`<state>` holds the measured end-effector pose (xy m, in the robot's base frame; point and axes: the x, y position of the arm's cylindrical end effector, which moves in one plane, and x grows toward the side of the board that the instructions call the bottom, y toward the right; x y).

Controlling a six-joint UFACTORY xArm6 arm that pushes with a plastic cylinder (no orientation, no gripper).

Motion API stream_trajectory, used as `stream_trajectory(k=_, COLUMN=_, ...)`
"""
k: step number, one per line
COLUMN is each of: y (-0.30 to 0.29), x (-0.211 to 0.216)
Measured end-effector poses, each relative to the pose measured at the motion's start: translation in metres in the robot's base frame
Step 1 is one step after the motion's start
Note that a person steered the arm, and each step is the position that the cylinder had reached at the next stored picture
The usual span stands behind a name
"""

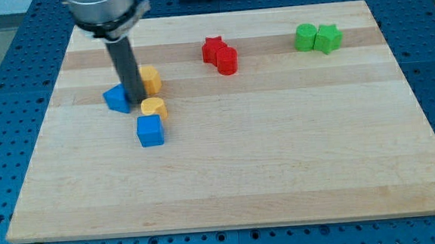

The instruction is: Push the blue cube towards the blue triangle

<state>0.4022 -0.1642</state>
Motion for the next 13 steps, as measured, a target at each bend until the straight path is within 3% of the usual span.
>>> stream_trajectory(k=1, y=-0.036, x=0.0)
stream_trajectory(k=3, y=-0.04, x=0.081)
stream_trajectory(k=4, y=-0.009, x=0.117)
stream_trajectory(k=5, y=0.07, x=0.117)
stream_trajectory(k=6, y=0.104, x=0.11)
stream_trajectory(k=7, y=0.089, x=0.089)
stream_trajectory(k=9, y=0.029, x=0.086)
stream_trajectory(k=13, y=-0.004, x=0.057)
